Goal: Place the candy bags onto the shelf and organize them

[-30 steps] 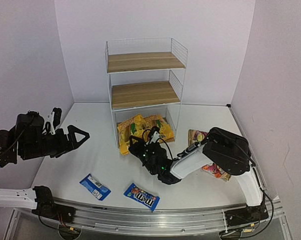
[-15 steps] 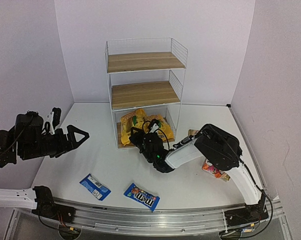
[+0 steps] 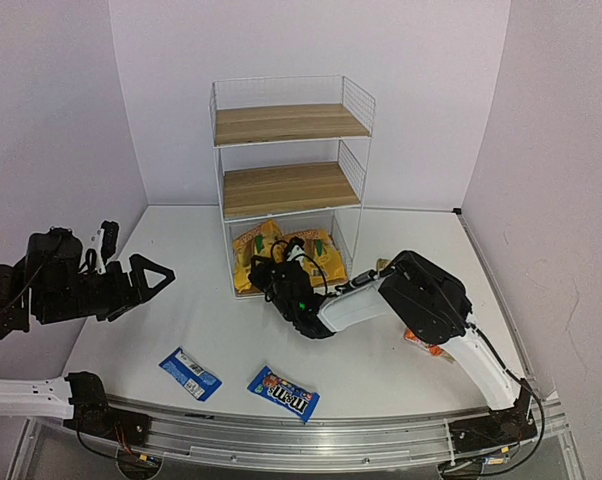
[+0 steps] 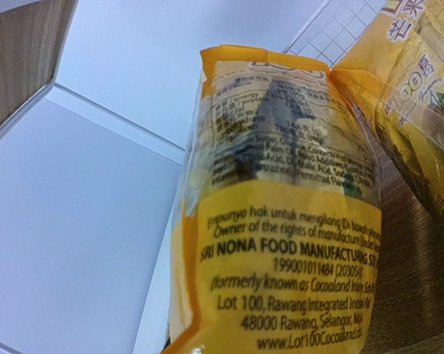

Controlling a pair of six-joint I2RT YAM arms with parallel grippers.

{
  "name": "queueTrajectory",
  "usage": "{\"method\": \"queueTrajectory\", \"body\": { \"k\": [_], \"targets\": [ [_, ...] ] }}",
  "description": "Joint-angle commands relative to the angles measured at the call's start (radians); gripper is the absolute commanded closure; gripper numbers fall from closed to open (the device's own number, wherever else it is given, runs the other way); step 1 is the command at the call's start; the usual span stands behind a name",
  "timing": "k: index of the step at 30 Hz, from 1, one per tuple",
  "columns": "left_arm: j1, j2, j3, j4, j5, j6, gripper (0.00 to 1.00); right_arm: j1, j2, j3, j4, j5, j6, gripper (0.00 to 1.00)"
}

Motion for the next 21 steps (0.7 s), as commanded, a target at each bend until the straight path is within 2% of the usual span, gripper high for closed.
{"method": "queueTrajectory", "body": {
  "k": [1, 4, 9, 13, 21],
  "targets": [
    [0.001, -0.065, -0.006, -0.005, 0.012, -0.027, 0.00, 0.001, -0.027, 0.046, 0.031, -0.001, -0.009, 0.79],
    [0.001, -0.069, -0.011, 0.002, 0.020, -0.029, 0.00, 0.001, -0.059, 0.013, 0.001, 0.007, -0.004, 0.67],
    [0.001, -0.057, -0.016, 0.020, 0.041, -0.026, 0.00, 0.002, -0.123, -0.032, -0.105, -0.017, 0.042, 0.55],
    [0.001, -0.052, -0.018, 0.028, 0.051, -0.021, 0.00, 0.008, -0.166, -0.056, -0.192, -0.053, 0.092, 0.35],
    [0.000, -0.053, -0.023, 0.044, 0.067, -0.006, 0.00, 0.025, -0.248, -0.141, -0.257, -0.051, 0.132, 0.18]
  ]
}}
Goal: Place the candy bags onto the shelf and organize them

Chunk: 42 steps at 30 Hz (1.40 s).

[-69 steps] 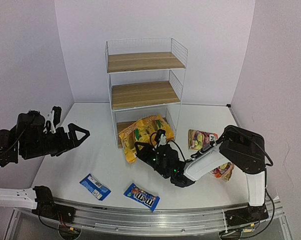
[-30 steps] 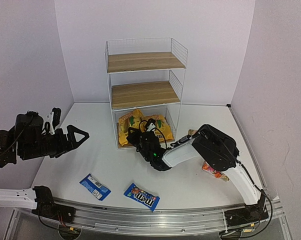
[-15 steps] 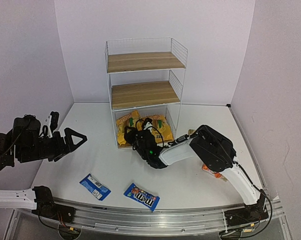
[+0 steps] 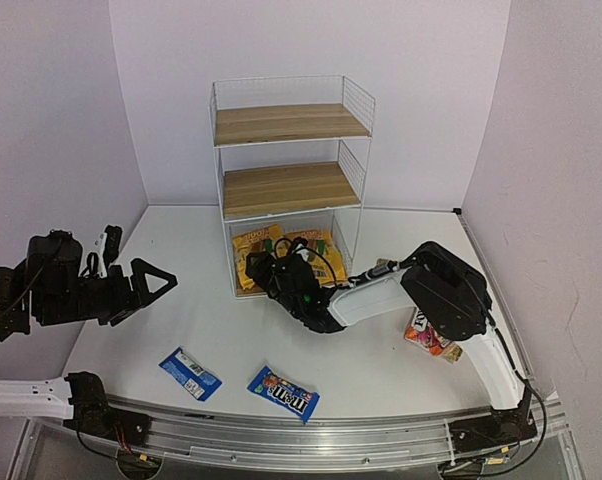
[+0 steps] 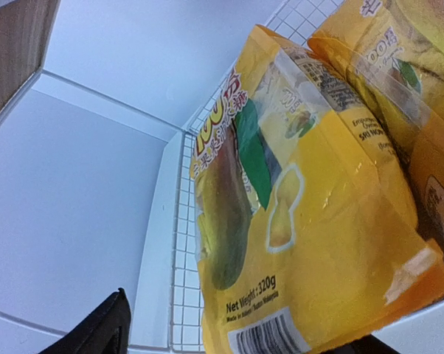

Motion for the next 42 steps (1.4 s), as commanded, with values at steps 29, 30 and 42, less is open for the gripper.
{"method": "queueTrajectory", "body": {
  "k": [29, 30, 42],
  "targets": [
    [0.002, -0.020, -0.039, 0.096, 0.047, 0.044, 0.00, 0.026, -0.215, -0.010, -0.286, -0.259, -0.072, 0.12],
    [0.002, -0.021, -0.041, 0.095, 0.047, 0.043, 0.00, 0.024, -0.214, -0.011, -0.286, -0.256, -0.071, 0.12],
    [0.002, 0.027, -0.061, 0.022, 0.006, 0.009, 0.00, 0.024, -0.521, -0.272, -0.620, -0.238, -0.152, 0.07]
  ]
}}
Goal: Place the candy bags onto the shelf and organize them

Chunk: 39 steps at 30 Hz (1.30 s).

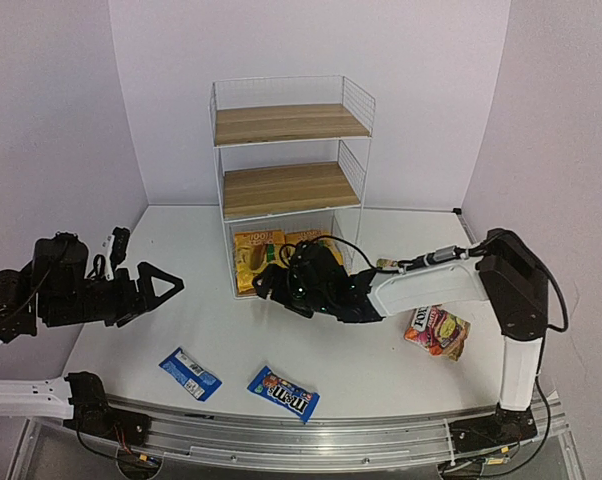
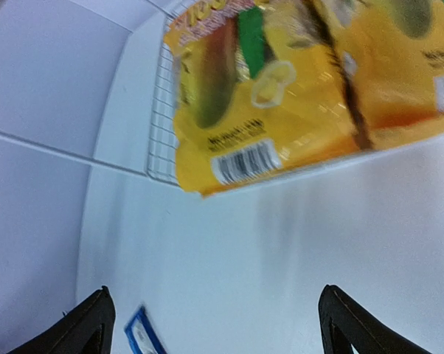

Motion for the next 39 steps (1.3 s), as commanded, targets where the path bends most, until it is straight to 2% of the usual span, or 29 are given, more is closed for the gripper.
{"method": "queueTrajectory", "body": {
  "k": [1, 3, 7, 13, 18, 25, 29, 36, 39],
  "targets": [
    [0.002, 0.022, -0.032, -0.038, -0.032, -0.028, 0.00, -0.004, -0.206, -0.095, -0.249, 0.000, -0.061, 0.06],
    [0.002, 0.034, -0.048, -0.042, -0.033, -0.049, 0.00, -0.005, -0.254, -0.117, -0.367, -0.006, -0.088, 0.05],
    [0.001, 0.056, -0.083, -0.062, -0.036, -0.104, 0.00, -0.006, -0.304, -0.124, -0.460, -0.089, -0.151, 0.03],
    [0.001, 0.065, -0.134, -0.178, -0.045, -0.236, 0.00, -0.057, -0.394, -0.147, -0.626, -0.012, -0.139, 0.02],
    [0.002, 0.050, -0.190, -0.231, -0.041, -0.329, 0.00, -0.222, -0.512, -0.261, -0.692, -0.063, -0.089, 0.02],
    [0.001, 0.050, -0.248, -0.115, -0.043, -0.363, 0.00, -0.470, -0.658, -0.350, -0.800, -0.033, -0.086, 0.02],
    [0.002, 0.109, -0.255, -0.037, -0.046, -0.360, 0.00, -0.589, -0.621, -0.325, -0.798, -0.083, -0.076, 0.02],
    [0.002, 0.221, -0.233, 0.040, -0.050, -0.351, 0.00, -0.731, -0.395, -0.165, -0.797, -0.212, -0.102, 0.02],
    [0.002, 0.242, -0.230, 0.049, -0.048, -0.356, 0.00, -0.774, -0.357, -0.155, -0.797, -0.198, -0.108, 0.02]
  ]
}}
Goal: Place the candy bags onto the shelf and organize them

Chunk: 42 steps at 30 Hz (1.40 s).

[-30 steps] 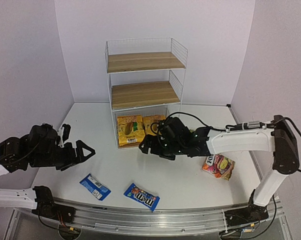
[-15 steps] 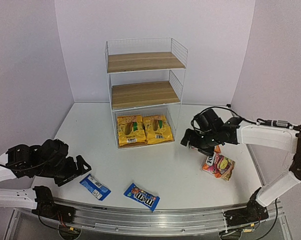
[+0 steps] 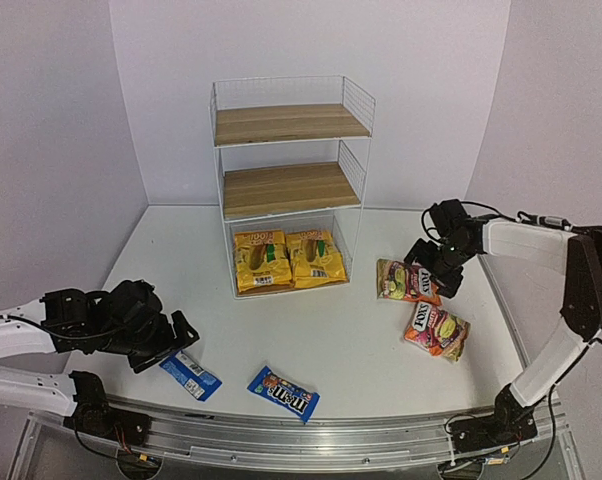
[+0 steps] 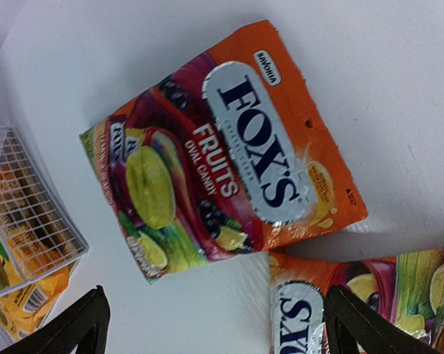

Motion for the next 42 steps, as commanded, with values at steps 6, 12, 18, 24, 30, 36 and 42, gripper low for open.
{"method": "queueTrajectory", "body": {
  "k": [6, 12, 18, 24, 30, 36, 42],
  "targets": [
    [-0.004, 0.015, 0.013, 0.068, -0.015, -0.018, 0.00, -0.103, 0.115, 0.050, -0.018, -0.040, -0.075, 0.02],
    [-0.004, -0.009, 0.023, 0.053, -0.039, -0.016, 0.00, -0.104, 0.230, 0.103, -0.019, -0.054, -0.190, 0.03],
    [-0.004, -0.016, 0.038, 0.029, -0.052, -0.016, 0.00, -0.104, 0.301, 0.113, -0.019, -0.068, -0.229, 0.08],
    [-0.004, -0.020, 0.045, 0.021, -0.059, -0.015, 0.00, -0.103, 0.326, 0.118, -0.019, -0.058, -0.234, 0.15],
    [-0.004, -0.014, 0.050, 0.024, -0.059, -0.012, 0.00, -0.103, 0.364, 0.129, -0.007, -0.024, -0.233, 0.40],
    [-0.004, -0.007, 0.053, 0.039, -0.058, -0.007, 0.00, -0.103, 0.332, 0.111, 0.022, 0.038, -0.243, 0.86],
    [-0.004, -0.002, 0.069, 0.094, -0.055, 0.055, 0.00, -0.103, 0.234, 0.087, 0.064, 0.039, -0.325, 1.00]
  ]
}}
